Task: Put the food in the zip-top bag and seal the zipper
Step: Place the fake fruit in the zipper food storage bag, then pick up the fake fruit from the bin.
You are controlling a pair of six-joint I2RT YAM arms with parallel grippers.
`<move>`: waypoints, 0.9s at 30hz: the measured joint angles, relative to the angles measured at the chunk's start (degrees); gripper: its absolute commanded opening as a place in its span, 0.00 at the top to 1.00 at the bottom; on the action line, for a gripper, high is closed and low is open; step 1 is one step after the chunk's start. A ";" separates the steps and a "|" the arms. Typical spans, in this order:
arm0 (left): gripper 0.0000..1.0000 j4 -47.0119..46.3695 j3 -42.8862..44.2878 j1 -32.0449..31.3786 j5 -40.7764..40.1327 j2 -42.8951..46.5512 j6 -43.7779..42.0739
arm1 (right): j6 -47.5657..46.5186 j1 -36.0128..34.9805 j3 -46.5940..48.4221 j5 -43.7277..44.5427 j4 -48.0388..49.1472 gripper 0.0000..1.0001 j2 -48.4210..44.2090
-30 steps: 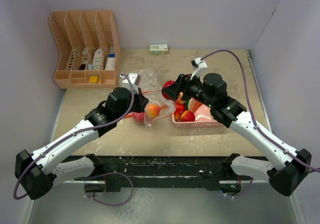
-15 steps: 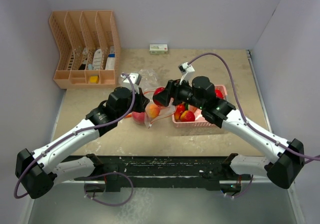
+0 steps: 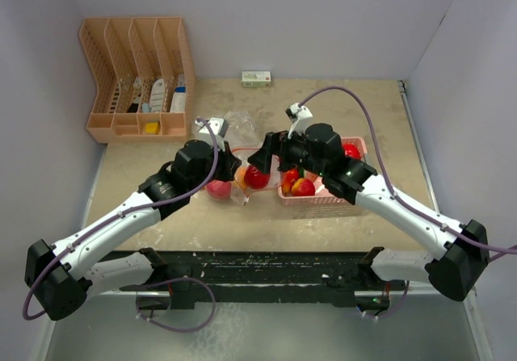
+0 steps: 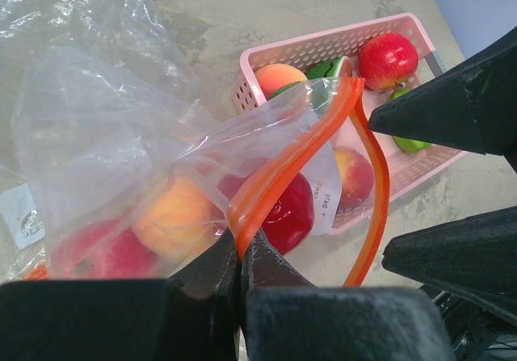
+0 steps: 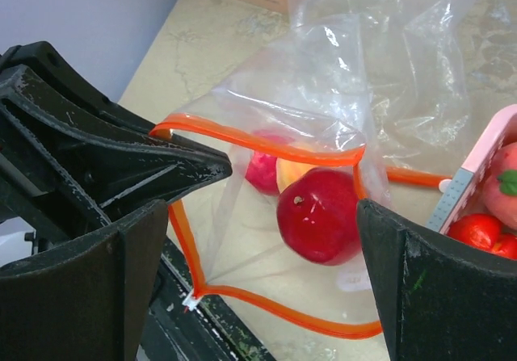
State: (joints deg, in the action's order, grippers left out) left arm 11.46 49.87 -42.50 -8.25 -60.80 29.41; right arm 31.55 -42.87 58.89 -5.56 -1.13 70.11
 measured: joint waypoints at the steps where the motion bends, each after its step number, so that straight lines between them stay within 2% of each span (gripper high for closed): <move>1: 1.00 0.00 0.00 0.00 -0.02 0.00 0.00 | -0.13 0.00 0.02 0.15 -0.07 0.01 -0.13; 6: 1.00 0.04 0.00 0.00 0.07 0.00 0.00 | -0.70 -0.04 1.33 4.85 -4.72 0.01 -2.54; 12: 1.00 0.35 0.00 0.00 0.09 0.42 0.00 | 0.42 0.28 2.93 18.25 -13.81 0.01 -8.50; 16: 1.00 0.63 0.00 0.00 0.09 1.92 -0.02 | 3.08 2.71 4.59 25.73 -21.38 0.00 -8.96; 22: 1.00 0.98 -0.55 0.00 -0.22 6.36 0.22 | 5.01 8.94 0.63 23.98 -26.64 0.01 -4.98; 27: 1.00 -1.27 -3.78 0.00 -1.05 15.98 1.40 | 4.72 10.38 -4.92 17.33 -26.64 0.00 -0.87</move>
State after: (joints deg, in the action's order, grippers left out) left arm 10.20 46.09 -42.50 -9.30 -44.82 30.81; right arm 36.27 -32.49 53.98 11.77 -27.77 69.23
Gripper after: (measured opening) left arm 0.004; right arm 0.994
